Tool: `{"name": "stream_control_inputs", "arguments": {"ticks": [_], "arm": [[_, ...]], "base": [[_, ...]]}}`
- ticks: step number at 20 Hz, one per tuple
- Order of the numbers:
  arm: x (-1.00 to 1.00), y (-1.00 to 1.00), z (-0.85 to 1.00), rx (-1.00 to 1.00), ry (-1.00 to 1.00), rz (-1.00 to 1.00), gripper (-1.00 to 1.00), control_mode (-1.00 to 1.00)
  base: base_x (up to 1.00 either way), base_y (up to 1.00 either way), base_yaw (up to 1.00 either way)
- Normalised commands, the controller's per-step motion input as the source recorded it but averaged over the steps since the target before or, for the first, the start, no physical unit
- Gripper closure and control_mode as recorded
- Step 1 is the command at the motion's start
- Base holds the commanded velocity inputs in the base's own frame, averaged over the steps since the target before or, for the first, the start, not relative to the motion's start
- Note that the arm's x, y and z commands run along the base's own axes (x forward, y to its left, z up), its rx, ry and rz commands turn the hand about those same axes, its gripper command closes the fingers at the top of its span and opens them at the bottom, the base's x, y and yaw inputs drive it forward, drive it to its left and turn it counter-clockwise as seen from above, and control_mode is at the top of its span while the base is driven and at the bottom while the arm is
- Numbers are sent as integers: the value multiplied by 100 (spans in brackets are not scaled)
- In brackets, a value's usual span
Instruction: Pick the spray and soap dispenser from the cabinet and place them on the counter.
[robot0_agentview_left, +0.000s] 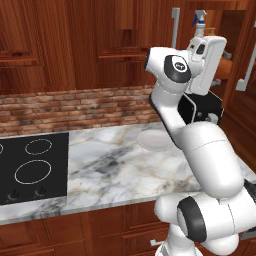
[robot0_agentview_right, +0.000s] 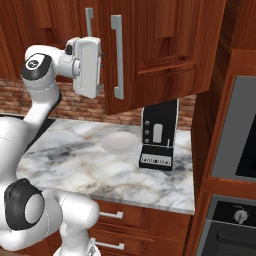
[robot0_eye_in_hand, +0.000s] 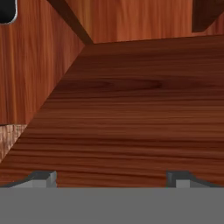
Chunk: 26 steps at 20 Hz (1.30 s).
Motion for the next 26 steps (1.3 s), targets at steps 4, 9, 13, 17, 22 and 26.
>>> {"name": "stream_control_inputs", "arguments": {"ticks": [4,9,13,17,22,26], "arm": [[-9,-44,-1,0,0,0,-100,-100],[-26,-48,1,0,-1,0,-100,-100],[-34,-50,3,0,-2,0,-100,-100],[-33,-51,1,0,-3,0,-100,-100],[-22,-53,0,3,-2,0,-100,-100],[-12,-60,0,6,0,0,-100,-100]], "base": [[0,0,0],[0,0,0],[0,0,0],[0,0,0],[0,0,0],[0,0,0]]}}
